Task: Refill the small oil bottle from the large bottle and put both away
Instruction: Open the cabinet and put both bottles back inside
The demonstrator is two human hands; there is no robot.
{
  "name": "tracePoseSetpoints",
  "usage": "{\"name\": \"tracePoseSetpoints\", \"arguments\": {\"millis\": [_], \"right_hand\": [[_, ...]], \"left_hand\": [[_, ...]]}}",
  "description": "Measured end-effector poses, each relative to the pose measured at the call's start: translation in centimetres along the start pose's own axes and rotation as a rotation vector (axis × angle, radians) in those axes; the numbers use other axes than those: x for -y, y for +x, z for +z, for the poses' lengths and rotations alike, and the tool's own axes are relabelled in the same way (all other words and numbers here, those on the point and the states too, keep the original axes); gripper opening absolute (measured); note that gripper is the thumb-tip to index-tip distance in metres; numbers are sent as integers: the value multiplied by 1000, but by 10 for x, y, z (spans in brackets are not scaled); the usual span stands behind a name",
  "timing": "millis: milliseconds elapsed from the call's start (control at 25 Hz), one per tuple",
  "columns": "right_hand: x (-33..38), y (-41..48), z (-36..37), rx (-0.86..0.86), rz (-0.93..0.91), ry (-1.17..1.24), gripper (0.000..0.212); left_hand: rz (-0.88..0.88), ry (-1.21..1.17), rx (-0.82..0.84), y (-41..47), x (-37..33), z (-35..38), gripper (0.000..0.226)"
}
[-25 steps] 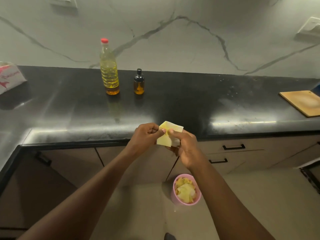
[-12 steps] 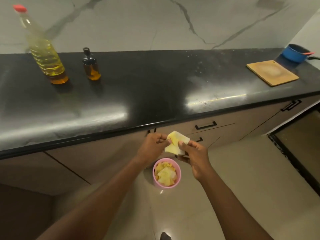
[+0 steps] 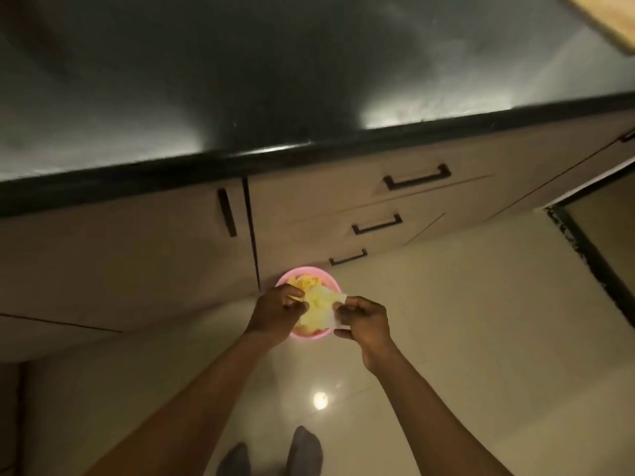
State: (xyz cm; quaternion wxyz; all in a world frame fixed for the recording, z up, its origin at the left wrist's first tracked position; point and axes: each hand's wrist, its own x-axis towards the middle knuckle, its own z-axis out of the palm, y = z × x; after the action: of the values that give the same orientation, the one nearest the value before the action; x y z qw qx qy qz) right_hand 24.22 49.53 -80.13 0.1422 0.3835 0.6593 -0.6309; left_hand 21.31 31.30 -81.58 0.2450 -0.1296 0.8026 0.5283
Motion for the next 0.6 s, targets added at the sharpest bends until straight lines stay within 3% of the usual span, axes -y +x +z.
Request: {"name": "tracePoseSetpoints", "arguments": {"millis": [120,280,440,600], "right_hand": [[-42,54,7,-17,-17,-34,17],[-105,130,26,-43,-101,-149,16],[-150,187,44,-38,-229,-399,17],[-184,219,61,3,-370,-730,23]], "left_hand": [[34,45,7,48,47,20,13],[35,138,-3,112,109,51,14],[117,344,27,153,157,76,11],[183,593,69,174,188,91,23]]}}
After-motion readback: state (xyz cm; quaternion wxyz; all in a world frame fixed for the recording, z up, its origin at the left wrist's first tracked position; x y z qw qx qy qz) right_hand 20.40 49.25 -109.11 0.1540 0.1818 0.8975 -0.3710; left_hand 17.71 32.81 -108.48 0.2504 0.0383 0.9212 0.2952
